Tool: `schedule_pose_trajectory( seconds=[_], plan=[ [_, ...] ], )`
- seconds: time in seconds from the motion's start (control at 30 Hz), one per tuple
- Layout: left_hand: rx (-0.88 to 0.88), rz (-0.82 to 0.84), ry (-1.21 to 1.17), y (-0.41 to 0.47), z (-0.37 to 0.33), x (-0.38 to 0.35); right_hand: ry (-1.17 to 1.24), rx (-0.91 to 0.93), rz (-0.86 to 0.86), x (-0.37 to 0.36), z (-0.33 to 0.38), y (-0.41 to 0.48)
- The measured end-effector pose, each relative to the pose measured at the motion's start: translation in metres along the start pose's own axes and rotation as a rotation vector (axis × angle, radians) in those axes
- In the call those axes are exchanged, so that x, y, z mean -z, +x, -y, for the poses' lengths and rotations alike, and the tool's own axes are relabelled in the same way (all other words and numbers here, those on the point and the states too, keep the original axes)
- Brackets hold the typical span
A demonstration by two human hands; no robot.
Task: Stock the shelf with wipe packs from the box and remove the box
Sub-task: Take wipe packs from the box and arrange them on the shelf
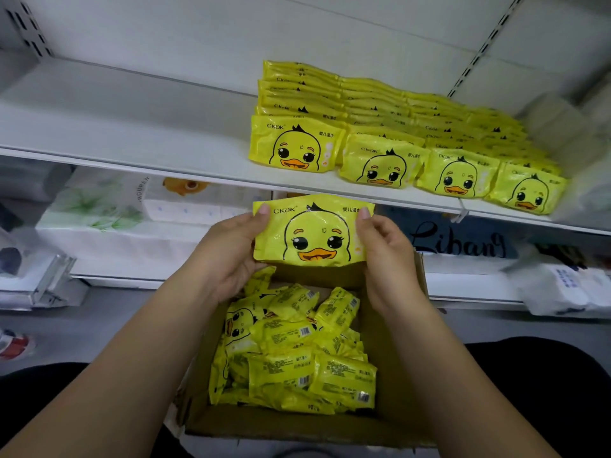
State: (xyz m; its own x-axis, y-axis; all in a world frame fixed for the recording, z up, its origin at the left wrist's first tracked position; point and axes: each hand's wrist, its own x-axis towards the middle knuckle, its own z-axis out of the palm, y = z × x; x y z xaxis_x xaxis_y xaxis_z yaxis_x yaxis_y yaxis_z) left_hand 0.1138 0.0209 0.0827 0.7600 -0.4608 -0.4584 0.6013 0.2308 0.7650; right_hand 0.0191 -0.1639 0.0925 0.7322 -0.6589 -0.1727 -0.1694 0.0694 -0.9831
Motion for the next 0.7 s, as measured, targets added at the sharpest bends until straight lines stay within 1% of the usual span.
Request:
schedule_pose_trajectory(
  seconds=[0.07,0.17,0.23,0.33,0.43,0.6,0.63,0.7],
  plan=[
    [-0.059,-0.063,0.078,0.003,0.002,0.001,0.009,0.003,-0.002,-0.003,-0.002,-0.003],
    [-0.093,-0.090,0.164,0.002,0.001,0.000,0.069,-0.001,-0.056,-0.006,0.000,-0.004],
    [-0.102,-0.090,0.149,-0.001,-0.001,-0.003,0.044,0.046,-0.128,-0.007,0.002,-0.005],
    [-0.095,-0.055,0.101,-0.003,-0.003,-0.008,-0.057,0.138,-0.249,-0.006,0.003,-0.005],
    [-0.080,-0.037,0.040,-0.003,-0.007,-0.009,-0.101,0.168,-0.315,-0.007,0.003,0.000],
    [-0.092,-0.047,-0.078,-0.004,-0.011,-0.012,-0.097,0.197,-0.309,-0.011,0.007,0.002],
    [-0.089,-0.059,-0.091,-0.004,-0.011,-0.013,-0.078,0.175,-0.295,-0.011,0.005,0.004],
    [-0.086,-0.080,-0.126,-0.005,-0.013,-0.012,-0.003,0.047,-0.177,-0.011,0.004,0.009]
  ],
)
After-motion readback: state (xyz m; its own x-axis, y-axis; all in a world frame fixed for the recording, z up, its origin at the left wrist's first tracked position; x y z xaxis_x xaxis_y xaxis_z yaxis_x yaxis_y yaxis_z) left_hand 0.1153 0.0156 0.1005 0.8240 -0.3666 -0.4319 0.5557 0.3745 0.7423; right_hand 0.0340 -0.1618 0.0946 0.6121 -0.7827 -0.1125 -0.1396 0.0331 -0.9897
